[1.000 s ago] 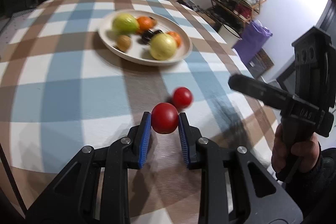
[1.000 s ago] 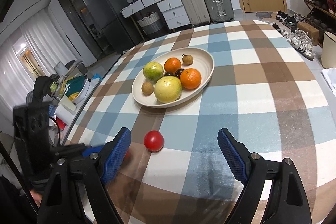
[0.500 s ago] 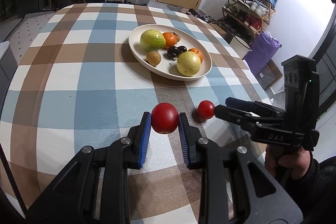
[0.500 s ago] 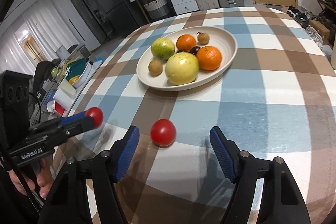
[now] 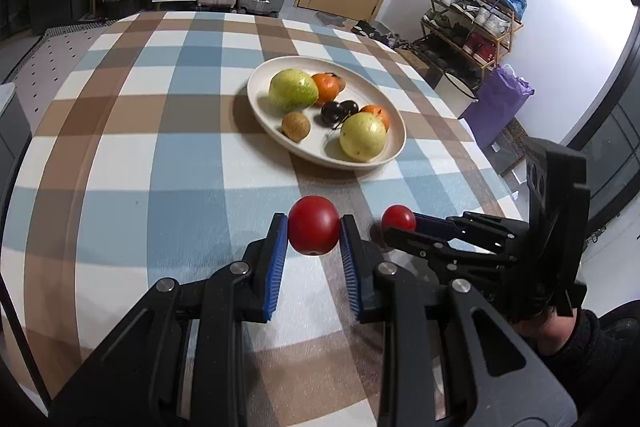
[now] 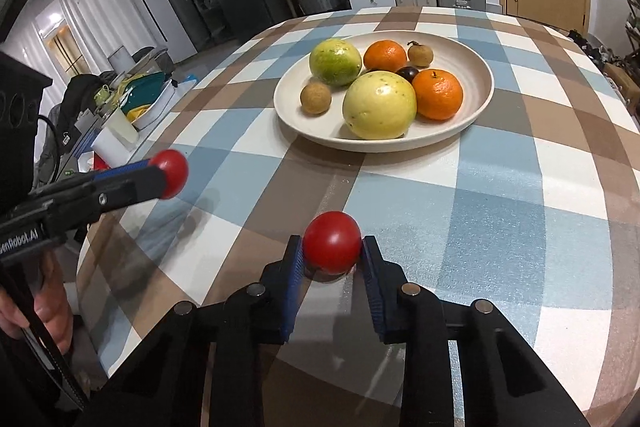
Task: Organize fruits
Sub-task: 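Grasp a red tomato with the left gripper while the right gripper grasps the other tomato, then carry both tomatoes to the plate and open both grippers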
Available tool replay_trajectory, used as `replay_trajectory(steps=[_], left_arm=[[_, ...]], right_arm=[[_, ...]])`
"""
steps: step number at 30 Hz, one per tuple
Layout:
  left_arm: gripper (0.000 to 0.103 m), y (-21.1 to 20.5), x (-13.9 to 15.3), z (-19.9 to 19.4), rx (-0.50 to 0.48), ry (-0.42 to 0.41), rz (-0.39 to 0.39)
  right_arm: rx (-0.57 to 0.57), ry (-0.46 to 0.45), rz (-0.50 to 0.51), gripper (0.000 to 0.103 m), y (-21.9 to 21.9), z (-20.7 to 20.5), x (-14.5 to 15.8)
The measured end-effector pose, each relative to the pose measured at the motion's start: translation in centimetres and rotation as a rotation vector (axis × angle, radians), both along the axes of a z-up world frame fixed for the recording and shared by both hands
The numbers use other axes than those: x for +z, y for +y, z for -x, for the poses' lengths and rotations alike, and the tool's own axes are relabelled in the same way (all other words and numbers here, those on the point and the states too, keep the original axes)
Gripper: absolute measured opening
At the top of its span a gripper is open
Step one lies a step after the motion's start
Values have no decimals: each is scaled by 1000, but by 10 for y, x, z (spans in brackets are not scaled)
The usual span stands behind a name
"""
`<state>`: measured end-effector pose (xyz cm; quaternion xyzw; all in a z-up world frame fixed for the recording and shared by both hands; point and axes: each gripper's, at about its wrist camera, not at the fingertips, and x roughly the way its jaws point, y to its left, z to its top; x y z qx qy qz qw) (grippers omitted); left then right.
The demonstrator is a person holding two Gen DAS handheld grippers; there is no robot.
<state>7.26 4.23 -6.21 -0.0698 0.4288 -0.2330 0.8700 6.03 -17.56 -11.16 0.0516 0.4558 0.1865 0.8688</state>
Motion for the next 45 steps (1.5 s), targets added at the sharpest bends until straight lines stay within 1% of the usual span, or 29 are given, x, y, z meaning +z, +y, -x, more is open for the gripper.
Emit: replay_trajectory(steps=[5, 12, 15, 21, 25, 29, 32, 38, 43, 45], left_arm=[[23, -7, 8, -15, -13, -16, 1], [23, -24, 14, -40, -38, -20, 6], [23, -30, 14, -54, -30, -11, 8], [24, -38, 15, -79, -31, 7, 9], [24, -46, 12, -97, -35, 23, -4], [24, -57, 7, -114, -47, 48, -28], [24, -66, 5, -123, -63, 43, -37], [24, -78, -4, -144, -71, 66, -34], [24, -87, -8, -151, -92, 68, -50], [24, -91, -12, -154, -109, 85, -54]], right_arm=[[-12, -29, -5, 29, -5, 0, 8], [-22, -69, -44, 29, -17, -5, 26], [-38, -89, -39, 29, -23, -11, 35], [-57, -121, -61, 29, -36, -28, 51], [-62, -142, -69, 29, -43, -40, 61], [-47, -174, -45, 29, -45, -55, 69], [-40, -177, -41, 29, -47, -70, 71], [-35, -184, -41, 29, -50, -97, 69], [-40, -169, -44, 29, -54, -118, 63], [-44, -164, -47, 29, -56, -124, 61]])
